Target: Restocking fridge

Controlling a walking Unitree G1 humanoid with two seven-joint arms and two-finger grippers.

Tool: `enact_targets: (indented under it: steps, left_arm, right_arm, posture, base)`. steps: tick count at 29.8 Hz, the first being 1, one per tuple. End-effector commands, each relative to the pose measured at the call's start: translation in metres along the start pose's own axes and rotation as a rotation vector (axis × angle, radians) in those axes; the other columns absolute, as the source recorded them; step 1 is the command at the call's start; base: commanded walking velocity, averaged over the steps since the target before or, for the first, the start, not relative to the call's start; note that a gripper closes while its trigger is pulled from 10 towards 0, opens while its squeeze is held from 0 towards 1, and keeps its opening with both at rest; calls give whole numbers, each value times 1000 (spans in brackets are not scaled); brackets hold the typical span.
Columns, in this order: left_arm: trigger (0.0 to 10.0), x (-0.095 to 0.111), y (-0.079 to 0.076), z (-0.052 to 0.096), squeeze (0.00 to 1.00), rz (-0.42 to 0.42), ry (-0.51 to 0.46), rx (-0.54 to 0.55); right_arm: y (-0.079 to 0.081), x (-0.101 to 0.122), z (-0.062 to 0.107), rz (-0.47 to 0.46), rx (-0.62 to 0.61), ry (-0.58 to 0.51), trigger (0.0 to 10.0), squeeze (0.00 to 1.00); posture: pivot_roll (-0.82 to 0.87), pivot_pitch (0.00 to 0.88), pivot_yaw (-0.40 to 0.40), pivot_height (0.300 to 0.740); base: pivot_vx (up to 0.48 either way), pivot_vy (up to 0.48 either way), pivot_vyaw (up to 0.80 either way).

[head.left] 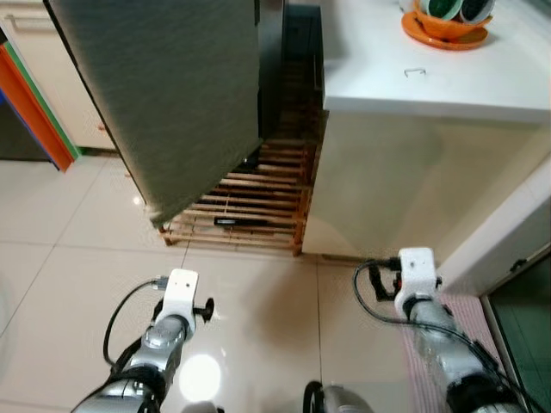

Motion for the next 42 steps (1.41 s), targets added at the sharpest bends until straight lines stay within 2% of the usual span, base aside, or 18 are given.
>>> enact_targets:
  steps: [1, 3, 5, 6, 8, 11, 13, 16, 19, 23, 29, 34, 42]
  left_arm:
    - [10000, -5, 6, 0, 0, -6, 47, 37]
    - [10000, -16, 7, 0, 0, -14, 136, 40]
    - [10000, -27, 5, 2, 0, -39, 239, 7]
    - [10000, -40, 3, 5, 0, -42, 352, -15]
    - [10000, -46, 3, 8, 0, -58, 408, -25]
    - [10000, -46, 3, 8, 0, -87, 418, -32]
    - [10000, -44, 4, 7, 0, -120, 406, -29]
    - [10000, -45, 4, 8, 0, -103, 425, -27]
    - [10000, -47, 4, 10, 0, -98, 453, -29]
    - [10000, -47, 2, 9, 0, -80, 441, -45]
    - [10000, -43, 2, 8, 0, -95, 416, -45]
    - [10000, -43, 3, 7, 0, -55, 402, -25]
    - [10000, -43, 6, 7, 0, -33, 387, 8]
  right_arm:
    - [7, -33, 7, 64, 34, 108, 10000, 0]
    - [18, -76, 21, 128, 96, 272, 10000, 0]
    - [25, -111, 38, 131, 143, 416, 10000, 0]
    - [29, -135, 52, 156, 175, 520, 10000, 0]
    - [34, -144, 59, 183, 215, 556, 10000, 0]
    - [38, -144, 59, 187, 235, 552, 10000, 0]
    - [43, -139, 56, 150, 242, 541, 10000, 0]
    - [49, -138, 55, 117, 260, 553, 10000, 0]
    - [53, -141, 58, 147, 288, 573, 10000, 0]
    - [53, -143, 60, 156, 296, 568, 10000, 0]
    - [52, -143, 60, 150, 292, 562, 10000, 0]
    - [52, -142, 59, 152, 293, 557, 10000, 0]
    - [52, -142, 59, 155, 291, 559, 10000, 0]
  posture:
    - [-65, 58, 3, 726]
    - [-65, 59, 4, 726]
    - [-68, 59, 5, 726]
    - [-67, 57, 6, 726]
    - [-65, 56, 6, 726]
    - [-65, 57, 4, 726]
    - [-70, 60, 4, 726]
    - [-75, 58, 3, 726]
    - [-87, 51, 6, 726]
    - [-99, 51, 10, 726]
    - [-100, 54, 8, 726]
    - [-97, 56, 8, 726]
    - [-94, 59, 11, 726]
  base:
    - [0, 0, 0]
    - [0, 0, 0]
    - [0, 0, 0]
    - [0, 0, 0]
    - [0, 0, 0]
    - [0, 0, 0]
    - [0, 0, 0]
    - [0, 0, 0]
    - [0, 0, 0]
    - [0, 0, 0]
    - [0, 0, 0]
    - [0, 0, 0]
    - [0, 442, 0]
Point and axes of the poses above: a point about 5 cm out from each wrist's last joint towards the gripper, its own z axis pointing back from the gripper into the wrist, its own x axis along the axis of the wrist's last joint, y = z × x, the point moved 6 cm from there along -z, pointing out of the wrist towards the gripper, and after that the axes turned 8 degrees about z, right-handed, at the moved point
